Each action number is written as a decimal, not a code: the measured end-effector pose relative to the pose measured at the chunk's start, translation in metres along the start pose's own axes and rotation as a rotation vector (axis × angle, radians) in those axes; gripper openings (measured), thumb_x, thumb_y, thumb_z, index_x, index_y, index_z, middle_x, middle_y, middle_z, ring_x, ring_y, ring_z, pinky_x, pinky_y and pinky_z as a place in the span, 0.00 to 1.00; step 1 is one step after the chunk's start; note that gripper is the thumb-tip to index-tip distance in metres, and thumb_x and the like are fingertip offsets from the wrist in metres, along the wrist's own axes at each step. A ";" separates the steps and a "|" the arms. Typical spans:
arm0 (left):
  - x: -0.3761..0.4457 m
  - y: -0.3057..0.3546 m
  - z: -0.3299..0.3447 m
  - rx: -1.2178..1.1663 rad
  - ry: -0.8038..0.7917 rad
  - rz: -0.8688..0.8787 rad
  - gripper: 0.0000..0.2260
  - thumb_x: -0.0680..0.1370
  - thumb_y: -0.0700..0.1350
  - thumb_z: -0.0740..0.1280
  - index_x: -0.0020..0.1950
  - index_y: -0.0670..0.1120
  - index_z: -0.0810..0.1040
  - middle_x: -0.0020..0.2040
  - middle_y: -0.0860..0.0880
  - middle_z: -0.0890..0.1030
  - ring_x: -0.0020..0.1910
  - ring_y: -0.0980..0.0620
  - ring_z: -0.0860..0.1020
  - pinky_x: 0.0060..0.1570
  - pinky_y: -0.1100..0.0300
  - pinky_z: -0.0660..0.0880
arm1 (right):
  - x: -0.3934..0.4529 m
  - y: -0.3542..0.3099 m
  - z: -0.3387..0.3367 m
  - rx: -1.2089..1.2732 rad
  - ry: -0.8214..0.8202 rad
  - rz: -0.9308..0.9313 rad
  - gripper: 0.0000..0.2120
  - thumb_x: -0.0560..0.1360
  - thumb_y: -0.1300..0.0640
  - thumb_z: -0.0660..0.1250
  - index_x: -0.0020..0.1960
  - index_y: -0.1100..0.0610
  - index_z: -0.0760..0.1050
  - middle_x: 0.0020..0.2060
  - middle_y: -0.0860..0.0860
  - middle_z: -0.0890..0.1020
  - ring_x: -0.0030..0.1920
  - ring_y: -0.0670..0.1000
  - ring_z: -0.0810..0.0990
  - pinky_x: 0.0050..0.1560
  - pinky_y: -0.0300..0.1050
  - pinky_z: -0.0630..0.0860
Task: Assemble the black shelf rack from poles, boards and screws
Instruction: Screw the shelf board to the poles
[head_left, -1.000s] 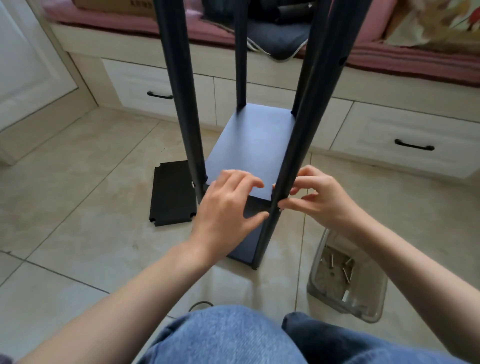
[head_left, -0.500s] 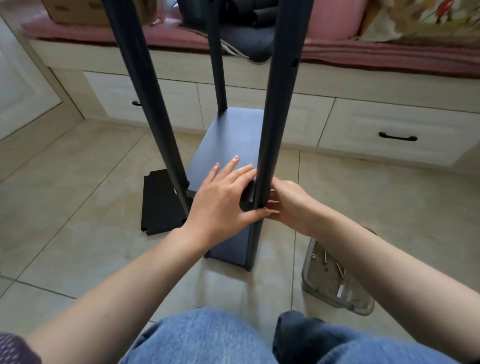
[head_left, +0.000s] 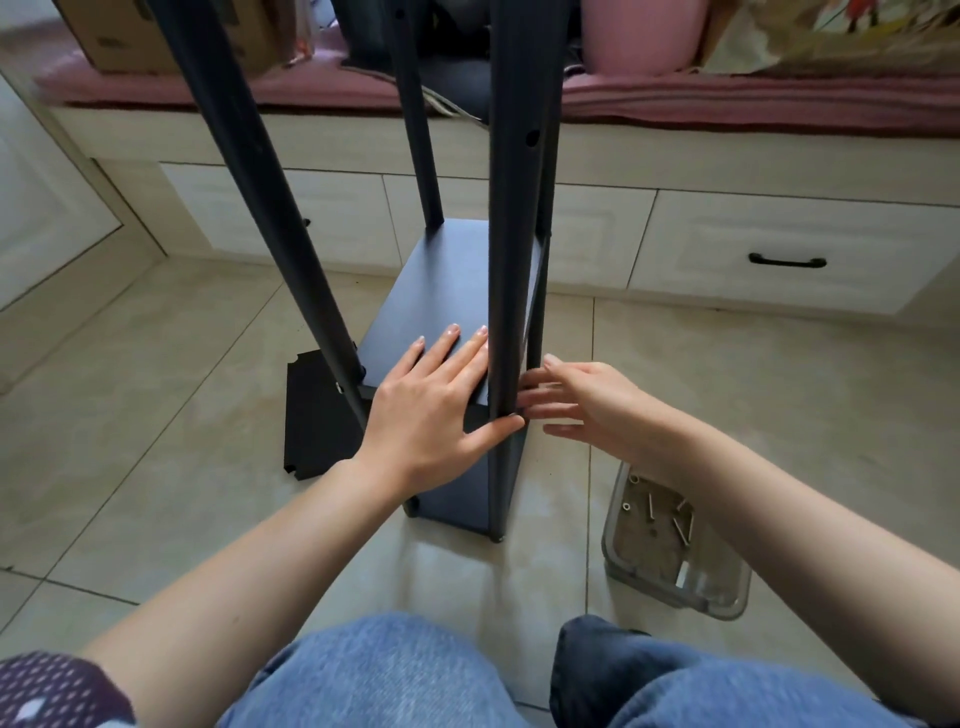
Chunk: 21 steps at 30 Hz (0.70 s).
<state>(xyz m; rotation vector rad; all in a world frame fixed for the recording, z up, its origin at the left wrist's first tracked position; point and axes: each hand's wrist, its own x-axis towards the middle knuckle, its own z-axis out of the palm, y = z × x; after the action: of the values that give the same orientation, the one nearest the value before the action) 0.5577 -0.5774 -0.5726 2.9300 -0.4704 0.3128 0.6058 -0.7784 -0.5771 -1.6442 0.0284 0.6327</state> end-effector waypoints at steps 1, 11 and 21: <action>0.000 0.000 0.001 0.011 -0.002 0.000 0.38 0.77 0.72 0.48 0.80 0.51 0.62 0.80 0.53 0.61 0.81 0.51 0.55 0.78 0.48 0.56 | -0.002 0.007 -0.011 0.006 0.014 0.009 0.16 0.83 0.44 0.57 0.57 0.52 0.78 0.48 0.48 0.87 0.53 0.49 0.84 0.59 0.48 0.77; -0.001 0.002 0.005 0.071 0.020 -0.005 0.34 0.79 0.69 0.54 0.78 0.47 0.67 0.78 0.50 0.67 0.80 0.48 0.58 0.78 0.47 0.57 | -0.022 0.112 -0.096 -0.053 0.280 0.283 0.09 0.81 0.60 0.63 0.53 0.64 0.79 0.40 0.57 0.83 0.35 0.51 0.80 0.35 0.40 0.77; -0.001 0.003 0.012 0.087 0.115 0.034 0.33 0.80 0.67 0.54 0.74 0.44 0.72 0.75 0.46 0.71 0.77 0.45 0.64 0.75 0.43 0.64 | 0.021 0.208 -0.113 -0.316 0.452 0.507 0.09 0.79 0.64 0.63 0.41 0.65 0.77 0.39 0.63 0.79 0.40 0.58 0.78 0.37 0.48 0.72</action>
<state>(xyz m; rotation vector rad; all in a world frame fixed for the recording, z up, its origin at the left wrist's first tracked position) 0.5583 -0.5821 -0.5838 2.9691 -0.5023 0.5159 0.5898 -0.9147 -0.7704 -2.0804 0.7244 0.6507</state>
